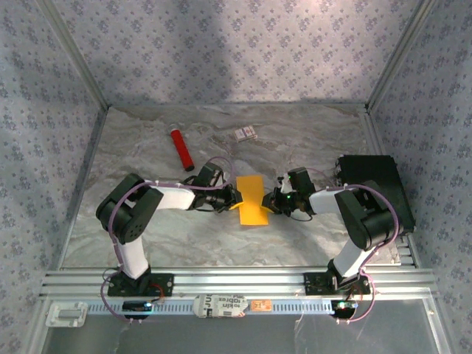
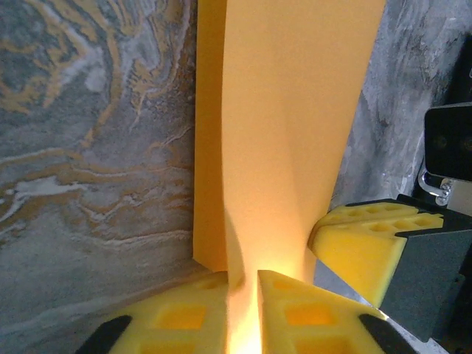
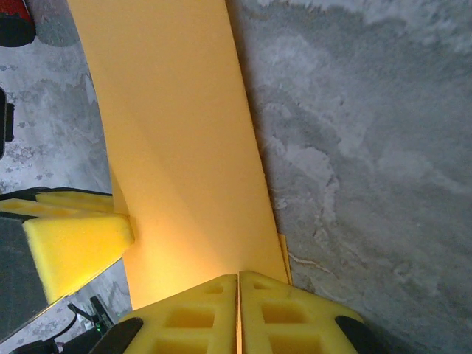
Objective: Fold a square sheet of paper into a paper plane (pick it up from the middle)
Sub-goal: Third fold the triangle at the center of the table.
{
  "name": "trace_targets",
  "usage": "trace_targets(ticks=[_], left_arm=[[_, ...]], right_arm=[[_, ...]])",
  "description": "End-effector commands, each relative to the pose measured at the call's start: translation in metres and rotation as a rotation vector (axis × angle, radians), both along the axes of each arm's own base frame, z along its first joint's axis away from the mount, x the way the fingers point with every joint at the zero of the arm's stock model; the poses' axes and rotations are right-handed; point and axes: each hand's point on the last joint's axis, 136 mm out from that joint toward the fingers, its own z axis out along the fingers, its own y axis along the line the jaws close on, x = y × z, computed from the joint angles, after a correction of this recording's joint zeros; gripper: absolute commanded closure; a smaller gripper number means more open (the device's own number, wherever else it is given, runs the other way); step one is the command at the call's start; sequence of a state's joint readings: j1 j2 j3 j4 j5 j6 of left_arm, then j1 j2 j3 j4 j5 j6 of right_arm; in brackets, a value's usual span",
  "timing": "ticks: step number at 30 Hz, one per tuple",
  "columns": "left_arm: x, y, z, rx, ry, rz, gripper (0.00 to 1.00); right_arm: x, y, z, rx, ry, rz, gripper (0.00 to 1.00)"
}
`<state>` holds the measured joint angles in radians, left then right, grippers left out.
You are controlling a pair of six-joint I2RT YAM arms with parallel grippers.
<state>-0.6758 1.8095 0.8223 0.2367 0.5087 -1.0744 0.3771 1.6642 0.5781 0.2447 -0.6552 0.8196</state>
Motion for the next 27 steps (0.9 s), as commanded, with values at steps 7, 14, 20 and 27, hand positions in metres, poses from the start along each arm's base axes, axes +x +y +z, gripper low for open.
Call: trace_targets(ticks=[7,14,20,27], left_arm=[[-0.001,0.001,0.013,-0.031,-0.021,0.003,0.98],[-0.006,0.009,0.018,-0.051,-0.002,0.009,0.98],[-0.005,0.011,0.025,-0.089,0.010,0.002,0.98],[-0.002,0.015,0.026,-0.101,0.020,0.014,0.98]], right_arm=[[-0.007,-0.003,0.016,-0.004,-0.058,0.017,0.79],[-0.017,-0.004,0.063,-0.188,-0.296,0.151,0.52],[-0.031,0.015,0.077,-0.258,-0.512,0.264,0.43],[-0.063,0.051,0.076,-0.536,-0.941,0.590,0.42]])
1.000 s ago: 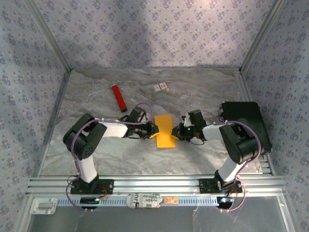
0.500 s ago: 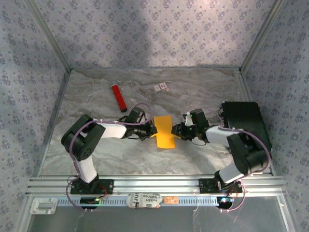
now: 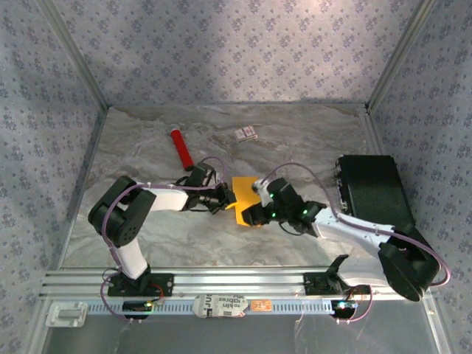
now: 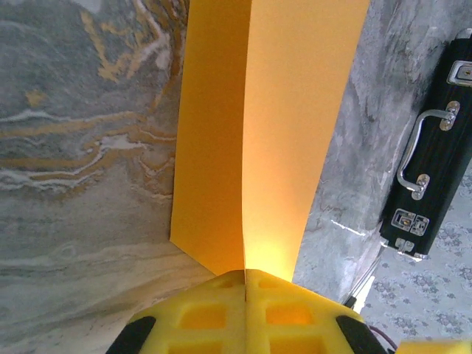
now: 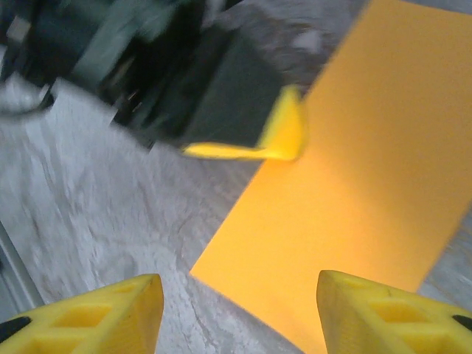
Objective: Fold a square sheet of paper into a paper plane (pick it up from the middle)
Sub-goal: Third fold the triangle at the center of the table.
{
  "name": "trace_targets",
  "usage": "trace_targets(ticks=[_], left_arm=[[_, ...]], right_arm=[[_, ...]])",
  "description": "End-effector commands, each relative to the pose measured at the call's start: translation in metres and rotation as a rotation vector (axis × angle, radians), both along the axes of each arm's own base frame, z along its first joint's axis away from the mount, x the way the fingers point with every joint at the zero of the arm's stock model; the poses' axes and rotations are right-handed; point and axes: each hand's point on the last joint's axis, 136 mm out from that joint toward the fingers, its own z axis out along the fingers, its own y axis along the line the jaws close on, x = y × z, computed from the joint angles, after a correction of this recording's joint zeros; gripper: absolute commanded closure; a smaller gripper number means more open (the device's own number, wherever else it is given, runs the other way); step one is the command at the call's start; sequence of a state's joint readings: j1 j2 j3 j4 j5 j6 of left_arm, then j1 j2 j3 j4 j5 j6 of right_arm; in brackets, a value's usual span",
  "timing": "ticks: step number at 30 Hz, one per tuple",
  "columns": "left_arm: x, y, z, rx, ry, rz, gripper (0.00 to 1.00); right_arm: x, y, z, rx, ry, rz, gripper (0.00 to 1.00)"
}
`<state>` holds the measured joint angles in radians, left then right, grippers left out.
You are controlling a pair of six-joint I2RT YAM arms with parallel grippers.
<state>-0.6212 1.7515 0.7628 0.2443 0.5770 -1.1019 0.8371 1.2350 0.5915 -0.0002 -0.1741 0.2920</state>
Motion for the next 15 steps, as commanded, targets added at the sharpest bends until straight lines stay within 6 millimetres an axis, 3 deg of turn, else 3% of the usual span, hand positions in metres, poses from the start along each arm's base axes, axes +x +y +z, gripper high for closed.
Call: trace_targets(ticks=[1,7,15], left_arm=[[0.001,-0.003,0.017,-0.054,-0.026,-0.011,0.98],[0.001,-0.004,0.020,-0.062,-0.026,-0.009,0.98],[0.002,-0.002,0.020,-0.056,-0.033,0.002,0.98]], right_arm=[[-0.001,0.002,-0.006,-0.197,-0.293,0.115,0.42],[-0.015,0.020,-0.016,-0.322,-0.473,0.202,0.41],[-0.002,0.018,-0.031,-0.471,-0.580,0.120,0.40]])
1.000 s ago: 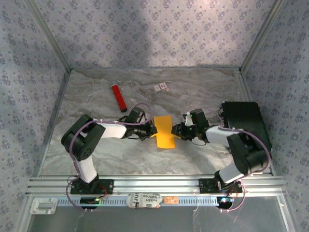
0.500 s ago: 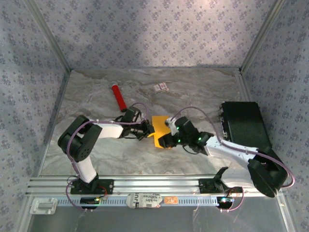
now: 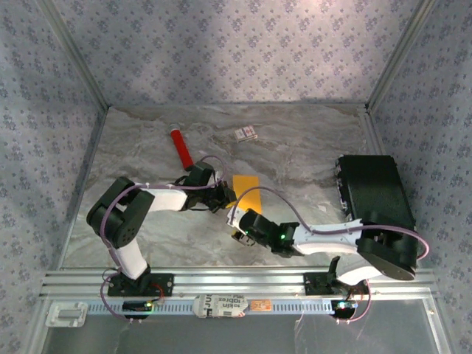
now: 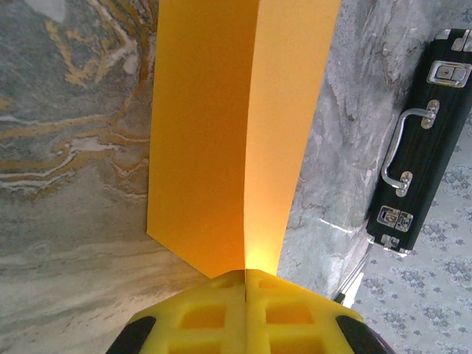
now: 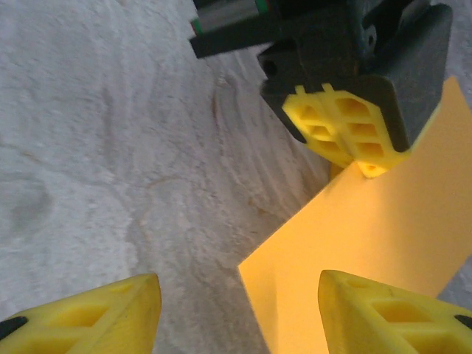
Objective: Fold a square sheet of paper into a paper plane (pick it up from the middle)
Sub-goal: Third fold the triangle at the center of the table.
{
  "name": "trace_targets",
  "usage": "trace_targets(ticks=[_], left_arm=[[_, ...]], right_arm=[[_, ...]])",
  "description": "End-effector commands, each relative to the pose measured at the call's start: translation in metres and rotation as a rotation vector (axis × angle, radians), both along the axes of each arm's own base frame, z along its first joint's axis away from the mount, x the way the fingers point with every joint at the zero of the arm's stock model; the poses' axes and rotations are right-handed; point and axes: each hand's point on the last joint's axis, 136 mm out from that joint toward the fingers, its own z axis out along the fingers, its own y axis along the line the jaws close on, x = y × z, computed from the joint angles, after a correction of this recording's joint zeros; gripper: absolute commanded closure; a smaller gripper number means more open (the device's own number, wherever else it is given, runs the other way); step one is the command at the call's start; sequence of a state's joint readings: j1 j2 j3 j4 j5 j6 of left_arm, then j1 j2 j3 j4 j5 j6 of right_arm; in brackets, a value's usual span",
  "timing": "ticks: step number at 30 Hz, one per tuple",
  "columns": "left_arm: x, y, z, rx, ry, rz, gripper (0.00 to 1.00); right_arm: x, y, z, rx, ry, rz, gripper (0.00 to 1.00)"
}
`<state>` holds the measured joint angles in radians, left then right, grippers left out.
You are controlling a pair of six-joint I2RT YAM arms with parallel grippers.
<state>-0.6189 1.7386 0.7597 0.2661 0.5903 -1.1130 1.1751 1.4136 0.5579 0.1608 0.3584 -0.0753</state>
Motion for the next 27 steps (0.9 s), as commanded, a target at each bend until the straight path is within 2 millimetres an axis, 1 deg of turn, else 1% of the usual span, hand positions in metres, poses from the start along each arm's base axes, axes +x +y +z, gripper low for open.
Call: trace_targets(ticks=[1,4,10,13,27], left_arm=[[0.0005,-0.0003,0.0116,-0.028,-0.021,0.002,0.98],[0.0002,-0.0003,0.0113,-0.028,-0.020,0.000,0.98],[-0.0002,0.0001,0.0101,-0.025,-0.016,0.001,0.98],[-0.0001,0.0002,0.0105,-0.025,-0.017,0.001,0.98],[0.0001,0.0008,0.0093,-0.013,-0.019,-0.002,0.98]], right_arm=[[0.0168,-0.0049,0.0063,-0.040,-0.117,-0.066,0.41],[0.0163,-0.0048,0.0037,-0.044,-0.128,-0.073,0.43],[0.0128,-0.0032,0.0020,-0.030,-0.117,-0.065,0.54],[0.0116,-0.0029,0.0010,-0.030,-0.112,-0.063,0.57],[0.0107,-0.0092,0.0016,-0.002,-0.095,-0.096,0.75]])
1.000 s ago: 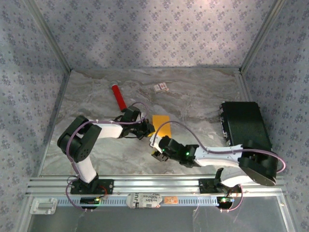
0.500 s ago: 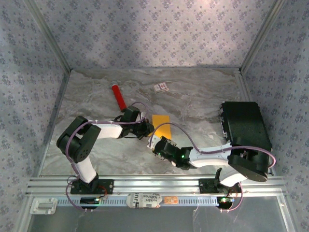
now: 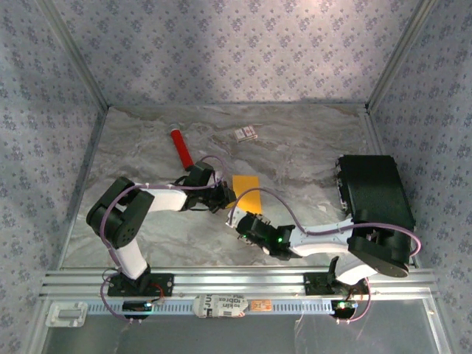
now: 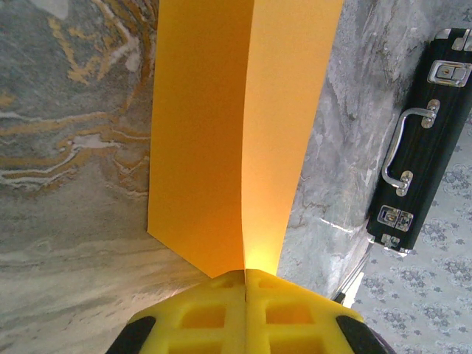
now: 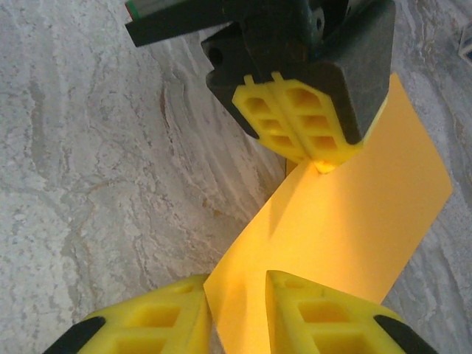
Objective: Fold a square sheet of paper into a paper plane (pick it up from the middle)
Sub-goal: Third fold the triangle at the center of the table.
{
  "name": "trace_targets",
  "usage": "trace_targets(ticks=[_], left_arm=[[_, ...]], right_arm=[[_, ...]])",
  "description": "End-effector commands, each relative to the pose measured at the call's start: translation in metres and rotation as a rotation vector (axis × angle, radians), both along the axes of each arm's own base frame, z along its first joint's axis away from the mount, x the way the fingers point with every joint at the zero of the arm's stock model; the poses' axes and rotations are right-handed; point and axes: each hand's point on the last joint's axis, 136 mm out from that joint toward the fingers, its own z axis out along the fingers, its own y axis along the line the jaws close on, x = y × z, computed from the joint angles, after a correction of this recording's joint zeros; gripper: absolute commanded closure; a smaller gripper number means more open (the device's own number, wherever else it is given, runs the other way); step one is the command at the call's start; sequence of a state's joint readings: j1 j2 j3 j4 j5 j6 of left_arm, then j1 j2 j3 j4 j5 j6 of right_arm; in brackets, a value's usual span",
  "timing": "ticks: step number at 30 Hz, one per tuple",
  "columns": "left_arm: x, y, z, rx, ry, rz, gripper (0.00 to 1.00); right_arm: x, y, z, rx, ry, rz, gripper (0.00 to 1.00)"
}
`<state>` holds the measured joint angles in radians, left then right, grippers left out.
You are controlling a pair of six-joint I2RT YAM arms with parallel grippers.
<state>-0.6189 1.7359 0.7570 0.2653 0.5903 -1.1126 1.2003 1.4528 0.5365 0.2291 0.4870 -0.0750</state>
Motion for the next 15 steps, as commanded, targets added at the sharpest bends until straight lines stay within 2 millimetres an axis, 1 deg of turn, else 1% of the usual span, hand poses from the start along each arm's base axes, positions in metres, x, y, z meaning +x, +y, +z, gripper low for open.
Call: trace_targets(ticks=[1,5,7,12,15], left_arm=[[0.0011,0.0005,0.0095,-0.013,-0.019,-0.001,0.98],[0.0011,0.0006,0.0094,-0.013,-0.019,0.000,0.97],[0.0015,0.0005,0.0100,-0.013,-0.020,0.000,0.97],[0.0010,0.0003,0.0091,-0.011,-0.017,-0.001,0.97],[0.0009,0.0008,0.0086,-0.010,-0.016,0.000,0.97]], right_arm=[[0.0012,-0.0030,0.0050,0.026,-0.010,-0.028,0.76],[0.0017,-0.0036,0.0059,0.026,-0.012,-0.030,0.78],[0.0021,-0.0033,0.0070,0.031,-0.012,-0.031,0.81],[0.0028,-0.0023,0.0101,0.051,-0.012,-0.036,0.81],[0.0039,-0.0030,0.0098,0.054,-0.012,-0.042,0.79]])
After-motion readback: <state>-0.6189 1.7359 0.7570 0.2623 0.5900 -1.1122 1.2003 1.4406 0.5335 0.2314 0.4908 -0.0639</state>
